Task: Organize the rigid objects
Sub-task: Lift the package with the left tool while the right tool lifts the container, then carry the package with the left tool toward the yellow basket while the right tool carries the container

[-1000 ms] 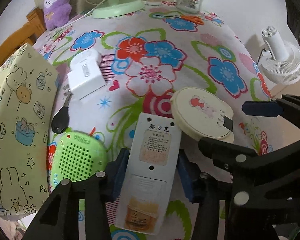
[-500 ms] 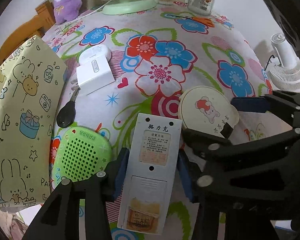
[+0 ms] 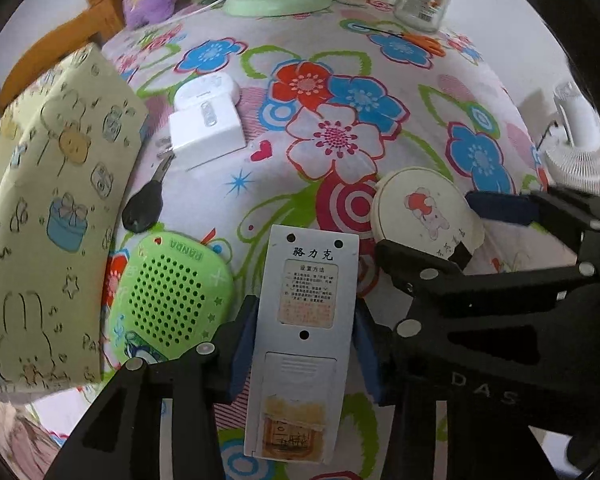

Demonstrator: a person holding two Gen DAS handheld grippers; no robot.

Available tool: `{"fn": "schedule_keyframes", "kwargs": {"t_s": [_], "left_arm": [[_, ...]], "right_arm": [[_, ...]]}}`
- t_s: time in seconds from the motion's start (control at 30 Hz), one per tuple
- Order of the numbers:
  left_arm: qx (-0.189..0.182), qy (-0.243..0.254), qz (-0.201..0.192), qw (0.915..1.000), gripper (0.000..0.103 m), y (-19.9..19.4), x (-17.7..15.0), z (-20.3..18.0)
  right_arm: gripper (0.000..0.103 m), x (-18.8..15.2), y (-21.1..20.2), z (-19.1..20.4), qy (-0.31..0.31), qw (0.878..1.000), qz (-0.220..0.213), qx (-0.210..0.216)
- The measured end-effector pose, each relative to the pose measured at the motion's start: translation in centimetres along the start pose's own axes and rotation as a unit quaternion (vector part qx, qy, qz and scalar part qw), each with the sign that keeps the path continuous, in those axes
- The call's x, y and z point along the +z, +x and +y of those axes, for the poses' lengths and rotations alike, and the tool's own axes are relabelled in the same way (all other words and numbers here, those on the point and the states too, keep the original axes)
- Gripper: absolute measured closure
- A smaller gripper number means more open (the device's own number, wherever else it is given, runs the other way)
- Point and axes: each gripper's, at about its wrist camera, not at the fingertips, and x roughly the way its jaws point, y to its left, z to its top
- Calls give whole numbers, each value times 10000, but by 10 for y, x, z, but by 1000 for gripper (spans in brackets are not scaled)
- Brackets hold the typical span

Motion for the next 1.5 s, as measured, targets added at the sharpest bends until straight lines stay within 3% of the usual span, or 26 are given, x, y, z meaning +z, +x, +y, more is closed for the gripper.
{"fn": "schedule_keyframes", "kwargs": {"t_s": [0.33,1.5], "left_arm": [[23,-90,69,9999,57,-4,-6,2],[197,206,-449,9986,58,-74,5,-9]], "right_arm": [[23,-11,-14,-7,198,9998,11,94],[23,-13,-92,0,487,9969,-610,72]]}}
